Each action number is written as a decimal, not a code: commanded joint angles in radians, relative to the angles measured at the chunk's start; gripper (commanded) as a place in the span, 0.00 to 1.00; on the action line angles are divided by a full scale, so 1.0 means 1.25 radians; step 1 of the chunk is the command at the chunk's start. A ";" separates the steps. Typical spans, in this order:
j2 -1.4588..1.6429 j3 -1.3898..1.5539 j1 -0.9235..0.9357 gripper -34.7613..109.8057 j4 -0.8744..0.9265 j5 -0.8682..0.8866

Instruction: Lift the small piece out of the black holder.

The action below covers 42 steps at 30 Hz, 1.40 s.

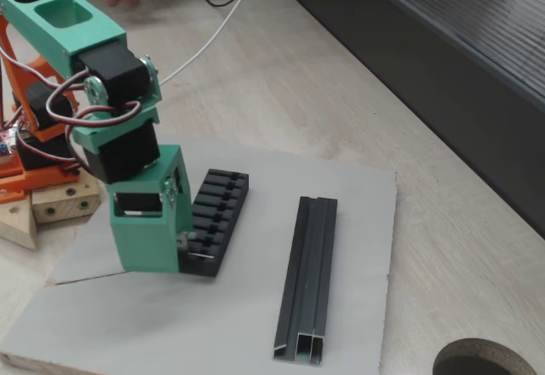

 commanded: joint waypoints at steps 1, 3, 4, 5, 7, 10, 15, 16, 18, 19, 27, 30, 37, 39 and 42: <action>0.000 -0.012 0.007 0.56 0.009 0.001; 0.005 -0.010 0.009 0.56 0.009 0.001; 0.007 -0.009 0.009 0.56 0.010 0.001; 0.009 -0.009 0.009 0.56 0.010 0.001; 0.010 -0.009 0.009 0.56 0.011 0.001; 0.011 -0.007 0.009 0.56 0.012 0.001; 0.001 -0.007 0.007 0.56 0.012 0.001; 0.000 -0.007 0.007 0.56 0.012 0.001; 0.000 -0.007 0.009 0.56 0.012 0.001; 0.000 -0.007 0.009 0.56 0.012 0.001; 0.000 -0.007 0.009 0.56 0.012 0.001; -0.001 -0.007 0.009 0.56 0.012 0.001; -0.001 -0.007 0.009 0.42 0.012 0.000; 0.002 -0.009 0.009 0.37 0.010 0.000; 0.005 -0.016 0.007 0.32 0.004 0.000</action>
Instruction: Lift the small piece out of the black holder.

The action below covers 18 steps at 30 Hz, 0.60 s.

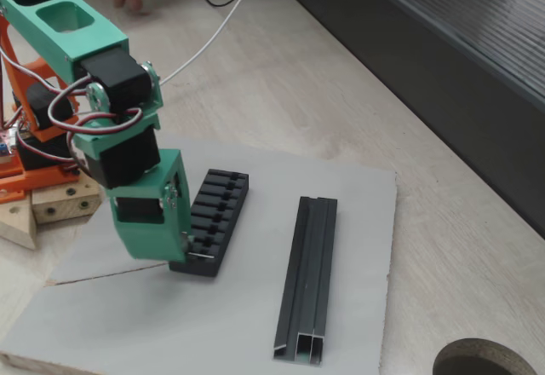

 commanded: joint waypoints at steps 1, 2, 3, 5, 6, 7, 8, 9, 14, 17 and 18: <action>0.025 -0.017 0.007 0.32 0.004 0.000; 0.027 -0.017 0.009 0.31 0.009 0.000; 0.028 -0.015 0.009 0.30 0.010 -0.002; 0.029 -0.013 0.009 0.29 0.010 -0.001; 0.029 -0.017 0.009 0.28 0.010 0.000; 0.029 -0.017 0.009 0.28 0.006 0.000; 0.029 -0.018 0.009 0.28 0.004 0.000; 0.029 -0.018 0.009 0.28 0.004 0.000; 0.032 -0.022 0.009 0.28 0.000 0.000; 0.037 -0.032 0.009 0.28 -0.001 0.000; 0.045 -0.047 0.009 0.28 -0.001 0.000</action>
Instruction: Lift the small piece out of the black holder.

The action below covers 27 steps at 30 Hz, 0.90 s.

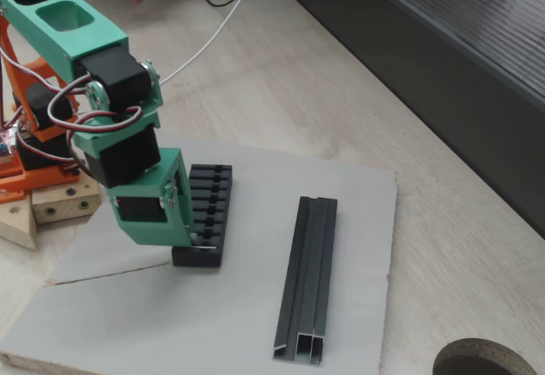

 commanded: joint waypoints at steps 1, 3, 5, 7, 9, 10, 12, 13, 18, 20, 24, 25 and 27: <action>0.056 -0.059 0.005 0.28 -0.001 0.002; 0.077 -0.103 0.006 0.28 -0.001 0.002; 0.082 -0.135 0.006 0.28 0.005 0.001; 0.083 -0.152 0.006 0.28 0.010 0.000; 0.087 -0.160 0.005 0.28 0.010 0.001; 0.099 -0.161 0.005 0.28 0.011 0.002; 0.145 -0.161 0.004 0.28 0.011 0.002; 0.172 -0.161 0.004 0.28 0.011 0.002; 0.260 -0.148 0.006 0.28 0.011 0.002; 0.263 -0.148 0.006 0.27 0.011 0.002; 0.263 -0.148 0.006 0.27 0.011 0.002; 0.263 -0.147 0.006 0.27 0.011 0.002; 0.263 -0.147 0.006 0.27 0.011 0.002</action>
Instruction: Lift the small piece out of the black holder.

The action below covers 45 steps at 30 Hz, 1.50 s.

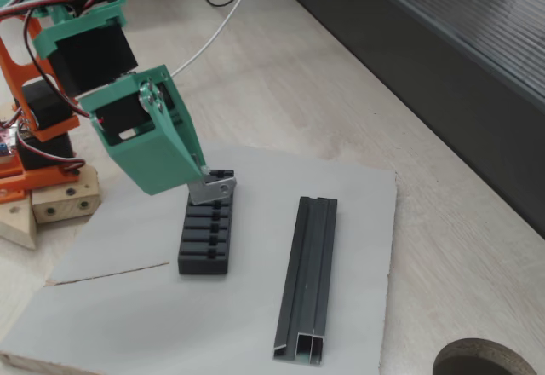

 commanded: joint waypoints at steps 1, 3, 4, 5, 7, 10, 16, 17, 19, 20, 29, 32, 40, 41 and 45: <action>0.040 -0.005 0.004 0.27 0.007 0.002; 0.040 -0.005 0.004 0.27 0.007 0.002; 0.040 -0.005 0.004 0.27 0.007 0.002; 0.040 -0.005 0.004 0.27 0.007 0.002; 0.042 -0.006 0.004 0.27 0.007 0.002; 0.042 -0.006 0.004 0.27 0.007 0.002; 0.042 -0.006 0.004 0.27 0.007 0.002; 0.042 -0.006 0.004 0.27 0.007 0.002; 0.042 -0.006 0.004 0.27 0.007 0.002; 0.042 -0.006 0.004 0.27 0.007 0.002; 0.043 -0.016 0.004 0.27 0.007 0.002; 0.043 -0.015 0.002 0.27 0.007 0.002; 0.044 -0.017 0.002 0.27 0.006 0.002; 0.044 -0.017 0.002 0.27 0.006 0.002; 0.085 -0.018 -0.001 0.27 0.000 0.002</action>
